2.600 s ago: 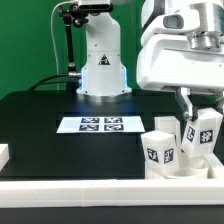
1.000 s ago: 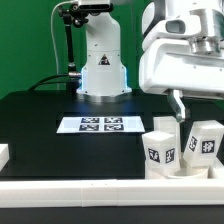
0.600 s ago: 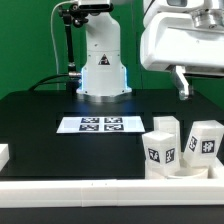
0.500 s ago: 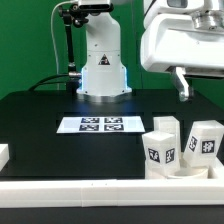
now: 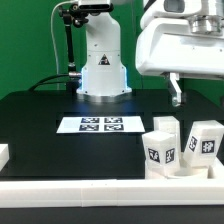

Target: Assemble stool

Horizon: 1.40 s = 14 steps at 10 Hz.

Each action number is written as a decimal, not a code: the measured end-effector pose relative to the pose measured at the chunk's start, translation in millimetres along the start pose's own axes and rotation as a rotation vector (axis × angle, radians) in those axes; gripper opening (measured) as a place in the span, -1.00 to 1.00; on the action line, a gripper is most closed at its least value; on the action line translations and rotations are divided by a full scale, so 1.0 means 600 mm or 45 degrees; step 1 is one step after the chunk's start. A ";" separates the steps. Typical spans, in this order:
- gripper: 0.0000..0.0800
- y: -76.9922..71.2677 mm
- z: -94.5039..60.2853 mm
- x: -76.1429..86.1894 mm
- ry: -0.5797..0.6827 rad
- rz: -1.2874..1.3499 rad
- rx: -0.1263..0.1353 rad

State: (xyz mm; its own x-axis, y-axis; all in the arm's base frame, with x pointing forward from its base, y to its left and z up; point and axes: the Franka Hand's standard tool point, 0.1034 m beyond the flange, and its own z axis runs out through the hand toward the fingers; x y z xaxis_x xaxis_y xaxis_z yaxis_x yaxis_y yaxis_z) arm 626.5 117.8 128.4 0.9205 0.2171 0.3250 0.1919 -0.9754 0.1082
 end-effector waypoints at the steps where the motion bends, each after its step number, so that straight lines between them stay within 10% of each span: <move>1: 0.62 0.004 -0.004 -0.002 -0.126 0.021 0.014; 4: 0.62 0.010 -0.010 0.000 -0.333 0.037 0.022; 11: 0.62 0.012 0.004 0.011 -0.207 -0.248 0.000; 14: 0.62 0.030 0.005 0.009 -0.308 -0.605 0.094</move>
Offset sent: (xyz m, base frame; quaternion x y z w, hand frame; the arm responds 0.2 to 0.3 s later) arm 0.0000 0.0000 0.0000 0.0000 -0.1296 0.0000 0.9916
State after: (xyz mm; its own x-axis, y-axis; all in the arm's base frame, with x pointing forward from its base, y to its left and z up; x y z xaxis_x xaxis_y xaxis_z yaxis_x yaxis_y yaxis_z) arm 635.9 101.3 129.2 0.7767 0.6292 0.0296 0.6220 -0.7735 0.1215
